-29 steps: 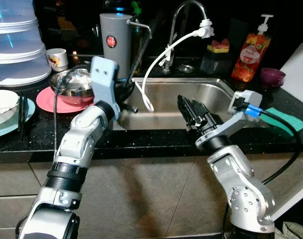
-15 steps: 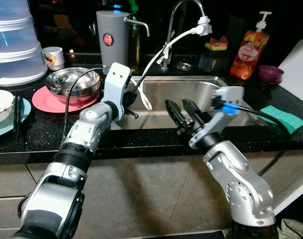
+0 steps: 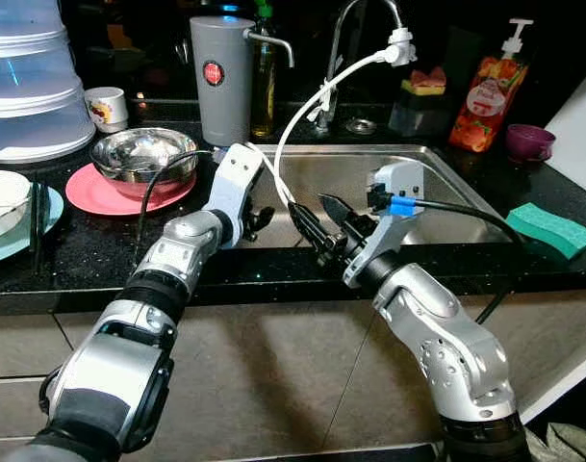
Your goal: Kitchen organization
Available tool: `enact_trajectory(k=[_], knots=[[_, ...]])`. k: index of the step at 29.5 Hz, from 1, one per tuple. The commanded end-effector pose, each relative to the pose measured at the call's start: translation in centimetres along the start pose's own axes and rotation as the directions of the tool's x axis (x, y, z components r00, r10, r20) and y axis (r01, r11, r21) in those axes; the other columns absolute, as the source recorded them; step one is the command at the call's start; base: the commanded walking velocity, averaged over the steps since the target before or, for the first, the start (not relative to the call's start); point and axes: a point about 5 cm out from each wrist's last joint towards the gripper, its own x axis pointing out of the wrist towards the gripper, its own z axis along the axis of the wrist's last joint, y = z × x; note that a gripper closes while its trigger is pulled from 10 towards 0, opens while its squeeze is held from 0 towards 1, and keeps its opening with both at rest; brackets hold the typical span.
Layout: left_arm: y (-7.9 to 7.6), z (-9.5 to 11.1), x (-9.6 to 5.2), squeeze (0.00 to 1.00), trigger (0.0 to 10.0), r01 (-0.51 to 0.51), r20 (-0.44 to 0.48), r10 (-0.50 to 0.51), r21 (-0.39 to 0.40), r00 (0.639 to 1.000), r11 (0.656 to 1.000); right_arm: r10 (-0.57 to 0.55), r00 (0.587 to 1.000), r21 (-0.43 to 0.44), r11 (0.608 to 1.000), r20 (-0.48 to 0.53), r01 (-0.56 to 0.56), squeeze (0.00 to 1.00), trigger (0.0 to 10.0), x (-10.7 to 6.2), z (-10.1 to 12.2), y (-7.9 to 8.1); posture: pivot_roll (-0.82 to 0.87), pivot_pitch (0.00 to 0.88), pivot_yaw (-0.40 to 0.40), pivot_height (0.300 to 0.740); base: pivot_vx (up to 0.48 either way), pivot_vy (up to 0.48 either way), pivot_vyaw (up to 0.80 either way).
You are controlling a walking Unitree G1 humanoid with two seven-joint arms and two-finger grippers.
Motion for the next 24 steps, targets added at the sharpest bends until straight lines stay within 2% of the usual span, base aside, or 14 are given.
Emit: enact_trajectory(k=[1, 5, 10, 15, 16, 17, 18, 20, 21, 22, 24], knots=[[-0.1, 0.8, 0.2, 0.0, 10.0, 0.003, 0.035, -0.003, 0.002, 0.999, 1.0, 0.024, 1.0, 0.004, 1.0, -0.014, -0.024, 0.0, 10.0, 0.1, -0.3, 0.3, -0.04, 0.139, -0.059, 0.74, 0.0, 0.0, 0.0], [0.9, 2.1, -0.3, 0.0, 10.0, -0.034, 0.108, 0.038, -0.037, 0.993, 0.999, 0.074, 0.997, 0.003, 0.997, 0.0, -0.074, 0.0, 10.0, 0.3, 0.0, 1.0, -0.04, 0.14, -0.061, 0.74, 0.0, 0.0, 0.0], [1.6, 2.8, -0.8, 0.0, 10.0, -0.052, 0.15, 0.062, -0.067, 0.987, 0.996, 0.11, 0.994, 0.001, 0.994, 0.007, -0.11, 0.0, 10.0, 0.3, 0.2, 1.5, -0.04, 0.14, -0.061, 0.74, 0.0, 0.0, 0.0], [2.2, 3.3, -2.8, 0.0, 10.0, -0.078, 0.221, 0.095, -0.086, 0.971, 0.993, 0.184, 0.983, 0.005, 0.983, 0.026, -0.184, 0.0, 10.0, -0.1, 0.5, 2.4, -0.03, 0.143, -0.062, 0.74, 0.0, 0.0, 0.0], [2.3, 3.3, -3.4, 0.0, 10.0, -0.088, 0.226, 0.099, -0.06, 0.969, 0.994, 0.19, 0.981, 0.007, 0.982, 0.031, -0.19, 0.0, 10.0, -0.2, 0.6, 2.5, -0.03, 0.143, -0.062, 0.74, 0.0, 0.0, 0.0], [2.3, 3.1, -4.2, 0.0, 10.0, -0.102, 0.232, 0.1, -0.002, 0.968, 0.995, 0.193, 0.98, 0.012, 0.981, 0.036, -0.194, 0.0, 10.0, -0.3, 0.6, 2.6, -0.02, 0.147, -0.061, 0.74, 0.0, 0.0, 0.0], [2.3, 3.1, -4.2, 0.0, 10.0, -0.102, 0.232, 0.1, -0.002, 0.968, 0.995, 0.193, 0.98, 0.012, 0.981, 0.036, -0.194, 0.0, 10.0, -0.3, 0.6, 2.6, -0.02, 0.147, -0.061, 0.74, 0.0, 0.0, 0.0], [2.2, 2.9, -5.4, 0.0, 10.0, -0.106, 0.239, 0.083, 0.086, 0.968, 0.991, 0.198, 0.979, 0.018, 0.98, 0.044, -0.199, 0.0, 10.0, -0.4, 0.7, 2.7, -0.01, 0.148, -0.061, 0.74, 0.0, 0.0, 0.0], [2.2, 2.9, -5.4, 0.0, 10.0, -0.106, 0.239, 0.083, 0.086, 0.968, 0.991, 0.198, 0.979, 0.018, 0.98, 0.044, -0.199, 0.0, 10.0, -0.4, 0.7, 2.7, -0.01, 0.148, -0.061, 0.74, 0.0, 0.0, 0.0], [2.3, 2.8, -6.2, 0.0, 10.0, -0.103, 0.241, 0.07, 0.125, 0.968, 0.987, 0.201, 0.978, 0.023, 0.979, 0.049, -0.202, 0.0, 10.0, -0.5, 0.7, 2.7, -0.01, 0.148, -0.061, 0.74, 0.0, 0.0, 0.0], [2.8, 2.5, -8.2, 0.0, 10.0, -0.15, 0.234, 0.082, 0.288, 0.969, 0.946, 0.204, 0.977, 0.032, 0.978, 0.056, -0.206, 0.0, 10.0, -0.7, 0.7, 2.7, 0.0, 0.15, -0.059, 0.74, 0.0, 0.0, 0.0]])
